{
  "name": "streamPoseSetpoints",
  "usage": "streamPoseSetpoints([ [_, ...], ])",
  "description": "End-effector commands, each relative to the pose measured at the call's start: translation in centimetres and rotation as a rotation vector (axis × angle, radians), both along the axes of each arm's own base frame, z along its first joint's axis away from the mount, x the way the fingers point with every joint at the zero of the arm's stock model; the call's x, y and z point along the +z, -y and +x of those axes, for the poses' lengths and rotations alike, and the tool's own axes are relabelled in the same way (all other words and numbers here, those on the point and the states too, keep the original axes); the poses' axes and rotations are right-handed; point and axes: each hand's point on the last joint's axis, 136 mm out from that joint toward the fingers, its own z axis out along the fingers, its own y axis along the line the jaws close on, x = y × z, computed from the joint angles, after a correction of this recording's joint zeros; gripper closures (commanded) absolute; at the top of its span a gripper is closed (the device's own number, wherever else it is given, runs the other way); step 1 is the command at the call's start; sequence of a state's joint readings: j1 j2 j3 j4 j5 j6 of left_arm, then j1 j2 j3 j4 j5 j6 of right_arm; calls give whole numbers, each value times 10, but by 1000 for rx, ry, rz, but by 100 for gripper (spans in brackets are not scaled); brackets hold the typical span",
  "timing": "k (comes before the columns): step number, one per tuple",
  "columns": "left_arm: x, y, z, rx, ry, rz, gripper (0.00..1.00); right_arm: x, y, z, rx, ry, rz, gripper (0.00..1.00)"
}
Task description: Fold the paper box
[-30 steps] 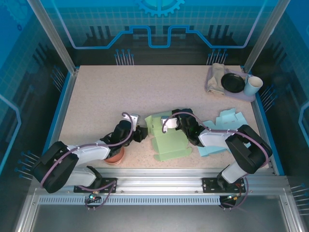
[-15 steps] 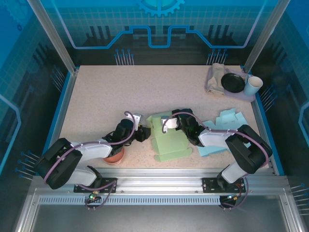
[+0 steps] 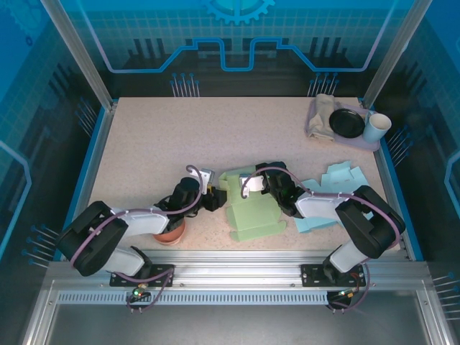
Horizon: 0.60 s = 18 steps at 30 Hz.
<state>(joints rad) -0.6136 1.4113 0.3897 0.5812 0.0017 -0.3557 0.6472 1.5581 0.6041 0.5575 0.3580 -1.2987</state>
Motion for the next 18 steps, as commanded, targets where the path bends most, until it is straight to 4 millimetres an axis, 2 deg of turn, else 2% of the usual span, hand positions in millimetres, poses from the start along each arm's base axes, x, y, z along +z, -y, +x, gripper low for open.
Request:
streamPoseSetpoints([
  [1, -4, 5, -7, -28, -14, -22, 42, 9, -5, 2, 5, 23, 19, 100],
  [10, -8, 3, -5, -13, -18, -9, 42, 19, -17, -6, 32, 148, 54, 100],
  [18, -14, 1, -1, -4, -11, 17, 42, 8, -17, -9, 13, 178, 8, 100],
])
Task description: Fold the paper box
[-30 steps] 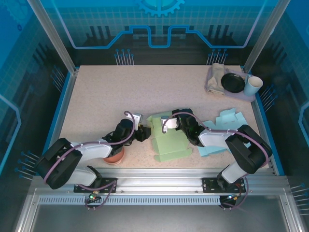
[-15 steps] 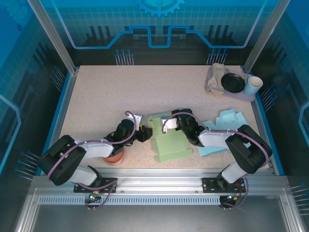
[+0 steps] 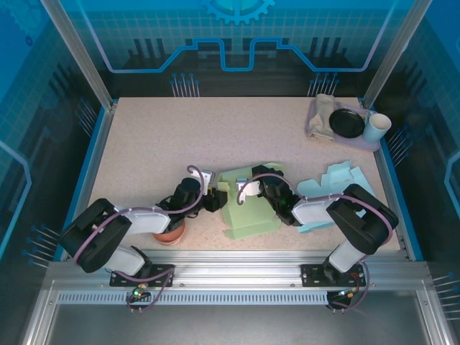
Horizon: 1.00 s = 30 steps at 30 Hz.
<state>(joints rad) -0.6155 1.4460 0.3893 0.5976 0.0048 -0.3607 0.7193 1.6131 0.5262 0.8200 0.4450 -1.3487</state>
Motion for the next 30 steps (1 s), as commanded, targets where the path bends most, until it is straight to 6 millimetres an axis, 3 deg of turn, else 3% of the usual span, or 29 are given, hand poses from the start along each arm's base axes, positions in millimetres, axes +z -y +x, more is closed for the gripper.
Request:
streamPoseSetpoints([
  [1, -6, 0, -1, -2, 6, 10, 42, 1, -2, 0, -3, 41, -6, 100],
  [14, -8, 5, 14, 38, 15, 35, 42, -2, -2, -1, 3, 28, -22, 100],
  [22, 3, 22, 8, -2, 42, 21, 42, -6, -2, -1, 0, 14, -37, 100],
  [30, -10, 25, 6, 11, 31, 71, 42, -6, -2, 0, -4, 11, -44, 100],
])
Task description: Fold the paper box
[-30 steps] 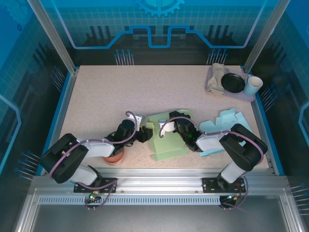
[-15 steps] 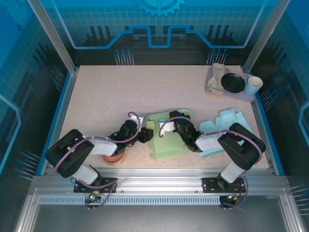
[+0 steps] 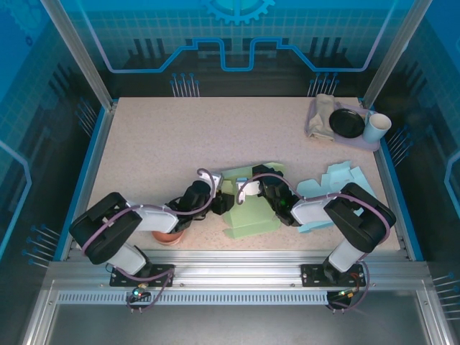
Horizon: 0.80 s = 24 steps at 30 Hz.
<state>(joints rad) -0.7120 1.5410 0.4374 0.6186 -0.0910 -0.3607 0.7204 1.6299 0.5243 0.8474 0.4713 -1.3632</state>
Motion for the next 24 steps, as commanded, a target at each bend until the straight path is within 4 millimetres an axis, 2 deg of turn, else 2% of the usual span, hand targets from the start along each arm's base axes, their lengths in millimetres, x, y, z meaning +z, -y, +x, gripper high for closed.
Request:
streamPoseSetpoints([
  [1, 0, 0, 9, 34, 21, 23, 42, -5, -4, -3, 14, -4, -30, 100],
  [8, -4, -8, 20, 104, 31, 62, 43, -4, -4, -3, 16, -4, -28, 100],
  [16, -9, -1, 29, 129, 23, 61, 43, -4, -4, -4, 16, -6, -27, 100],
  [24, -21, -25, 45, 276, 55, 160, 46, -6, -4, -4, 18, -13, -33, 100],
])
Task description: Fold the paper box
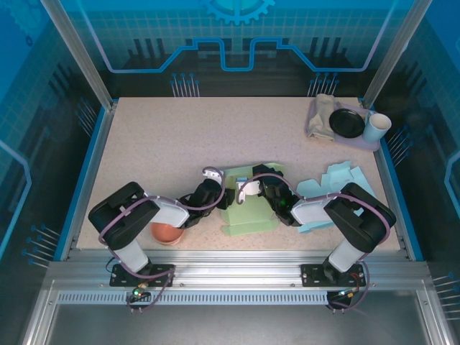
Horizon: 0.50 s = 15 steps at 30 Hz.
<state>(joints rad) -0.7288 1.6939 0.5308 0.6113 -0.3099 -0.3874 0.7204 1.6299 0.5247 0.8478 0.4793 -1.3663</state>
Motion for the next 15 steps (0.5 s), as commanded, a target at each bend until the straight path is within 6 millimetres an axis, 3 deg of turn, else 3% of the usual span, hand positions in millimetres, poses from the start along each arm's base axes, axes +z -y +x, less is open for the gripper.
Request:
streamPoseSetpoints([
  [1, 1, -14, 15, 107, 44, 58, 46, -8, -5, -5, 23, -19, -32, 100],
  [9, -4, -23, 26, 183, 54, 113, 52, -11, -5, -4, 23, -26, -44, 100],
  [15, -13, -76, 24, 483, 18, 237, 71, -11, -1, 1, -10, -24, -49, 100],
])
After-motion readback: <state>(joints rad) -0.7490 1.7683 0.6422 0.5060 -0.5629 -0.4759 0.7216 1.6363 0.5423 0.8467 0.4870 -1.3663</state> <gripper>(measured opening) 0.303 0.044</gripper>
